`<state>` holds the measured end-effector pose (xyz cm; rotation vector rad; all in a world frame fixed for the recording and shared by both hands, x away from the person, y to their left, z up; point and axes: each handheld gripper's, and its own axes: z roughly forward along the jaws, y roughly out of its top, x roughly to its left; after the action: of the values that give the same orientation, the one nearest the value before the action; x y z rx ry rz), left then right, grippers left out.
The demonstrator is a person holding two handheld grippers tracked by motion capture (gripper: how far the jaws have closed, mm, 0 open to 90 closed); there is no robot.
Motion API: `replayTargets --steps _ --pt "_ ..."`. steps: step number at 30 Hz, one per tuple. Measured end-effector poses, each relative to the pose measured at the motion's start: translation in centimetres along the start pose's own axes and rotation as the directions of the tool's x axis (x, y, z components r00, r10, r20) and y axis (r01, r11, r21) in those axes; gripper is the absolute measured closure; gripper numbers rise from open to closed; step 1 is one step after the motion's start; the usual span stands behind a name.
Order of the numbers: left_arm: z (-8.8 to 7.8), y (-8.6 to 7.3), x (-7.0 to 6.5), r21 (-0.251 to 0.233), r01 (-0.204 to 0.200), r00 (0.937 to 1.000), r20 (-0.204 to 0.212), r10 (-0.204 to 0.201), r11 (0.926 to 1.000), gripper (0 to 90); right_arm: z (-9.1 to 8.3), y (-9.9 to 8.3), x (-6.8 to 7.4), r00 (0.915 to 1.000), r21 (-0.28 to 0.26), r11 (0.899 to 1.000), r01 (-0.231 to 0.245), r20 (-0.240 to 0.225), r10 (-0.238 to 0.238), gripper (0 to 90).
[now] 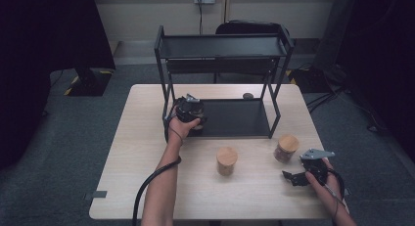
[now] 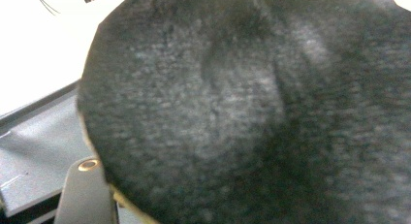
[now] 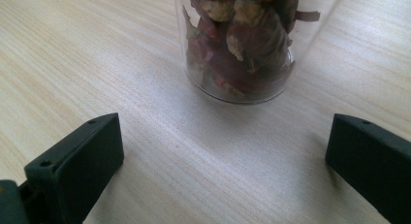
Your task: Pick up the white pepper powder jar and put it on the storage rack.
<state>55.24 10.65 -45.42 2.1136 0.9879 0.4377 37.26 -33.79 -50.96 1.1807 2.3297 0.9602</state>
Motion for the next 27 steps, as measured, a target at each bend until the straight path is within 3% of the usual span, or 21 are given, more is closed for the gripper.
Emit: replayTargets --steps 16,27 --pt "1.0 -0.4 0.7 -0.007 0.039 0.9983 -0.043 -0.040 0.9992 31.1 0.0 0.0 0.0 1.0000 0.000 1.000 0.001 -0.001 -0.001 0.0" --pt "1.5 -0.3 0.8 -0.003 0.030 0.9968 -0.075 -0.030 0.9996 31.1 0.0 0.0 0.0 1.0000 0.000 1.000 0.001 -0.002 -0.001 0.0"
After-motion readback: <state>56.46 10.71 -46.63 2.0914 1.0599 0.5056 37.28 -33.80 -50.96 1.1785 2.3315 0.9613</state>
